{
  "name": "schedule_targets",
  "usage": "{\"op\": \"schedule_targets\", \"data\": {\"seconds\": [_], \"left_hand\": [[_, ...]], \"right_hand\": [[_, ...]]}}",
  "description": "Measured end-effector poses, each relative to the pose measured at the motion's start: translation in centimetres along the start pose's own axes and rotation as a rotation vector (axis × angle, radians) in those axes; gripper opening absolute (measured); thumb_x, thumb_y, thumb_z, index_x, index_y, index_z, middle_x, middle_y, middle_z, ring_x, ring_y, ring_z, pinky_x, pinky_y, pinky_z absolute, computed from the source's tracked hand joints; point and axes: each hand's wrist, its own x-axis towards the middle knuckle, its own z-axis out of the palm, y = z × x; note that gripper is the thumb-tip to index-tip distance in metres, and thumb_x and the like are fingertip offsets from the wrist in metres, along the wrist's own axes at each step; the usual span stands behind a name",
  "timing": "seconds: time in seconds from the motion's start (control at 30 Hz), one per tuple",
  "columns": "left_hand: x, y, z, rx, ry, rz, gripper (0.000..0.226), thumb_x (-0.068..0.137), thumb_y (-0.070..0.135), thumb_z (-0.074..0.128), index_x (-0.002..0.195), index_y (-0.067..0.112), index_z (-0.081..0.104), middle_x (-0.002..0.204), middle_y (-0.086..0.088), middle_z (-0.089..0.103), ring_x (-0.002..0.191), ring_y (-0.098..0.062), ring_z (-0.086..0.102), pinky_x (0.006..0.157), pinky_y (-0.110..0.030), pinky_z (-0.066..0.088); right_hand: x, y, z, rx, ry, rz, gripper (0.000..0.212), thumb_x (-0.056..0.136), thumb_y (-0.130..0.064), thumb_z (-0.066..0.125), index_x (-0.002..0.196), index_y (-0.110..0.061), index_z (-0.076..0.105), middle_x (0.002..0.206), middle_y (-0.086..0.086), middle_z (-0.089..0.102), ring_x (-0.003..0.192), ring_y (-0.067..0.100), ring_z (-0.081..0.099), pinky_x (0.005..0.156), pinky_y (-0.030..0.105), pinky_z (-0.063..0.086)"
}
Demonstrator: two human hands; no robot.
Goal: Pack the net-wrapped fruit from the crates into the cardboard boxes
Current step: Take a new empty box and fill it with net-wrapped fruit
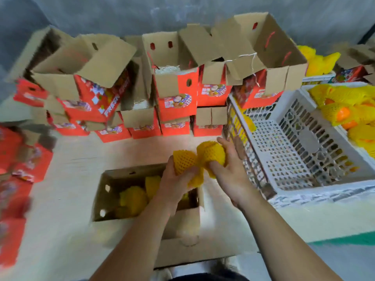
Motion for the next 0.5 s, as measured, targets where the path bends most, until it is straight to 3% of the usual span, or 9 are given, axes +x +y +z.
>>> {"op": "schedule_targets", "data": {"seconds": [0.03,0.1,0.2,0.23,0.3,0.4,0.5], "left_hand": [[-0.6,0.2,-2.1,-0.005,0.019,-0.012,0.043,0.084,0.033,0.084,0.120,0.042,0.063,0.110,0.007,0.075,0.104,-0.017,0.073,0.083,-0.040,0.064],[-1.6,0.8,-6.1,-0.036,0.023,-0.021,0.041,0.088,0.026,0.081,0.121,0.042,0.062,0.111,0.007,0.076,0.103,-0.016,0.074,0.080,-0.040,0.063],[-2.8,1.9,-11.6,-0.015,0.052,0.015,0.045,0.087,0.027,0.082,0.124,0.042,0.060,0.112,0.011,0.075,0.102,-0.013,0.074,0.076,-0.037,0.063],[-3.0,2.0,-13.3,-0.049,0.096,0.022,0.044,0.088,0.028,0.080,0.126,0.040,0.059,0.113,0.010,0.074,0.102,-0.014,0.074,0.075,-0.036,0.063],[-3.5,1.7,-16.1,-0.261,0.196,-0.063,0.040,0.094,0.029,0.071,0.132,0.032,0.059,0.125,-0.002,0.069,0.112,-0.023,0.069,0.075,-0.041,0.061],[-3.8,0.8,-18.3,-0.544,0.257,-0.226,0.044,0.097,0.024,0.063,0.140,0.024,0.054,0.137,-0.012,0.059,0.125,-0.033,0.058,0.076,-0.047,0.061],[-3.0,0.8,-18.5,-0.390,0.287,-0.189,0.052,0.095,0.024,0.068,0.145,0.024,0.050,0.142,-0.007,0.054,0.117,-0.025,0.059,0.066,-0.036,0.062]], "right_hand": [[-0.4,-0.1,2.0,0.019,-0.015,0.028,0.066,0.070,-0.028,0.062,0.136,-0.028,0.053,0.132,-0.030,0.053,0.117,-0.008,0.055,0.094,0.016,0.048],[-1.3,-0.1,5.7,0.081,0.000,0.117,0.060,0.067,-0.034,0.065,0.127,-0.031,0.059,0.117,-0.008,0.068,0.105,0.009,0.067,0.081,0.024,0.055],[-2.0,0.3,9.5,0.060,0.040,0.149,0.061,0.057,-0.047,0.067,0.116,-0.035,0.060,0.106,-0.011,0.070,0.091,-0.002,0.067,0.069,0.013,0.050],[-2.1,0.6,10.5,0.012,0.043,0.140,0.061,0.057,-0.048,0.067,0.116,-0.035,0.057,0.107,-0.011,0.067,0.091,-0.002,0.065,0.070,0.013,0.049],[-2.0,1.3,12.1,-0.198,0.020,0.112,0.061,0.060,-0.047,0.071,0.115,-0.032,0.049,0.112,-0.005,0.061,0.100,0.011,0.062,0.079,0.027,0.050],[-1.3,3.3,13.9,-0.645,-0.121,0.154,0.065,0.075,-0.031,0.081,0.124,-0.021,0.039,0.131,0.008,0.042,0.115,0.032,0.053,0.091,0.038,0.047],[-0.4,4.1,14.6,-0.832,-0.228,0.374,0.054,0.089,-0.020,0.069,0.128,-0.018,0.032,0.138,0.012,0.029,0.118,0.043,0.054,0.098,0.049,0.049]]}}
